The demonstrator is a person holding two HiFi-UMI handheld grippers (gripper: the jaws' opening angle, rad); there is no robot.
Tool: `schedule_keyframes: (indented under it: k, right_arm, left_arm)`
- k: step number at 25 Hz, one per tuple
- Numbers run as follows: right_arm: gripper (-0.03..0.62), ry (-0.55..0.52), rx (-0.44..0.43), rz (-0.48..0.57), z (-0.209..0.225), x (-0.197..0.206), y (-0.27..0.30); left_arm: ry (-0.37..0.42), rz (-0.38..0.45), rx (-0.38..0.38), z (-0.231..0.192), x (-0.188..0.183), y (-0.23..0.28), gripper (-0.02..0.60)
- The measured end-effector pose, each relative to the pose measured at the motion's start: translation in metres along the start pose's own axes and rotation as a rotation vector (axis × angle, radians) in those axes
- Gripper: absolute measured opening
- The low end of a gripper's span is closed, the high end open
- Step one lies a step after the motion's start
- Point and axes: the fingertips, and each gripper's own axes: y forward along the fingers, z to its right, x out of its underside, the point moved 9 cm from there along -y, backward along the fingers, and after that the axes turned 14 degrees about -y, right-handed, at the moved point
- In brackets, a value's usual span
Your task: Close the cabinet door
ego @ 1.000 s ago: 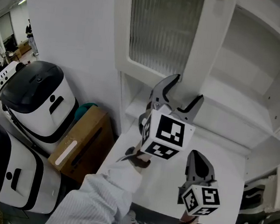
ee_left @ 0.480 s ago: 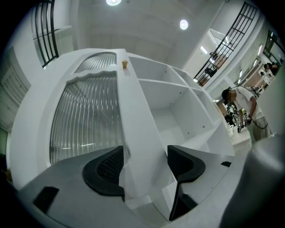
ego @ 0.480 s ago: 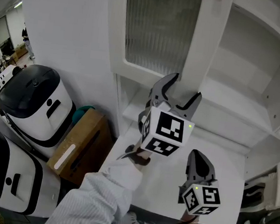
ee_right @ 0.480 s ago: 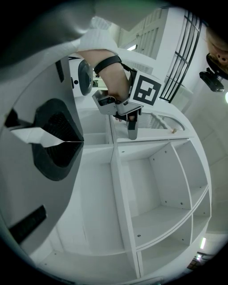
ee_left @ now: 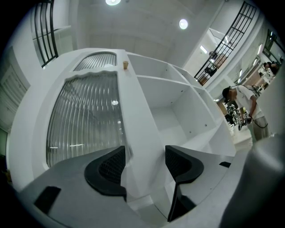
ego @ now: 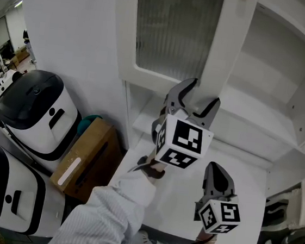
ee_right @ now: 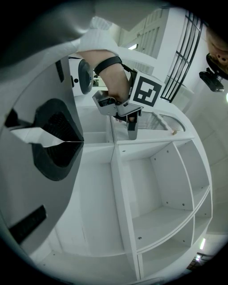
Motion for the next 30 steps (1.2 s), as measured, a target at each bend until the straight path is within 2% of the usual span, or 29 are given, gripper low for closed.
schedule_keyframes:
  k: [3,17,25,30]
  right_arm:
    - [0.012,0.001,0.002,-0.002,0.0,0.0,0.002]
    - [0.012,0.004,0.013,-0.004,0.0,-0.001,0.006]
    - [0.012,-0.009,0.003,-0.014,-0.006,-0.005,0.005]
    - [0.012,-0.018,0.0,-0.008,-0.01,-0.011,0.003]
  left_arm:
    - [0.0,-0.001,-0.001,-0.002,0.001,0.002,0.273]
    - [-0.001,0.009,-0.002,-0.007,0.002,0.007,0.256]
    - [-0.017,-0.01,0.054,-0.008,0.004,0.001,0.255]
    - [-0.025,0.006,0.065,-0.008,0.0,-0.014,0.253]
